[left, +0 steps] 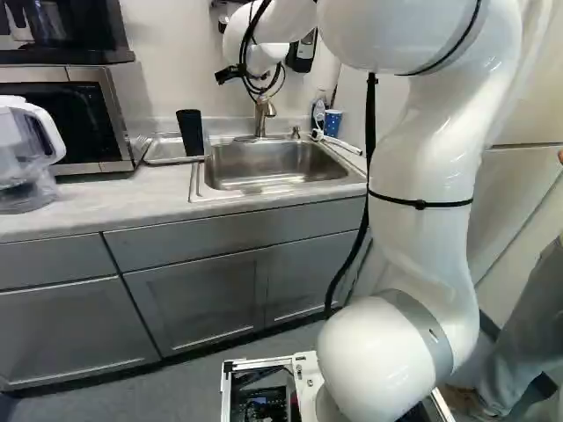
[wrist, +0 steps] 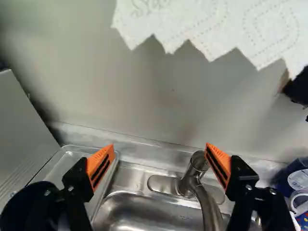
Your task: Rinse the cup and place it in the tray
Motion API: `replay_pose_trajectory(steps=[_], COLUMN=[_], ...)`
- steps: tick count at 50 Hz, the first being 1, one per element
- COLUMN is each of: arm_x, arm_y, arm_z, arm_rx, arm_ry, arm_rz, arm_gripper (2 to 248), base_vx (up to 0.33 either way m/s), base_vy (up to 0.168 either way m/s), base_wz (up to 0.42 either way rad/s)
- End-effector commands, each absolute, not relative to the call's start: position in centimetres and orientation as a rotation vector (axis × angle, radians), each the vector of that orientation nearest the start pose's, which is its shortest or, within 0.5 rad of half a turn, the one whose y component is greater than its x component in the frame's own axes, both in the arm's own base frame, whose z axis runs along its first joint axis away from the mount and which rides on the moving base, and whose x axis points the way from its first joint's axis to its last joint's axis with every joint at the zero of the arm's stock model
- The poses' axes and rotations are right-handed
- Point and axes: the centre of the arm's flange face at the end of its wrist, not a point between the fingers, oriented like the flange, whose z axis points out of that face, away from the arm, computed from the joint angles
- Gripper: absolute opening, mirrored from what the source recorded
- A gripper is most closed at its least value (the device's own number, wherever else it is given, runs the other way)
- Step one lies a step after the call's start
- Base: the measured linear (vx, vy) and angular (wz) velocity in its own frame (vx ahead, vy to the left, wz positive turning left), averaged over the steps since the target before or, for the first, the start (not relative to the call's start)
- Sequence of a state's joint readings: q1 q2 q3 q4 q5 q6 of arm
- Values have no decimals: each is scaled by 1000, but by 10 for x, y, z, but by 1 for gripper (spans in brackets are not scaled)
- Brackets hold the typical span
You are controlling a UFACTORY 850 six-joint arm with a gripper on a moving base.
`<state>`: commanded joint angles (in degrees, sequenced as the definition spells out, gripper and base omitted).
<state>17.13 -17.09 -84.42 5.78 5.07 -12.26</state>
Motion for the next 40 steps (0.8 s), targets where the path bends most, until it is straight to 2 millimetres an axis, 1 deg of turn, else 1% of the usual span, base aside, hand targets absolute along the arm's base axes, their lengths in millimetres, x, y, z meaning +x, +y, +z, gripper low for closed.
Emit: replay_pose_trajectory(steps=[13,29,40], arm_x=[597,561,535], arm_y=[199,206,203], arm_z=[683,674,667], arm_rx=[-2426,-2514,-2583], arm_ry=[-532,-600,-639], arm_rz=[-1729,-1547,-1408], arm_gripper=[247,247,247], base_vx=[0,0,0], base_vy=[0,0,0], base_wz=[0,0,0])
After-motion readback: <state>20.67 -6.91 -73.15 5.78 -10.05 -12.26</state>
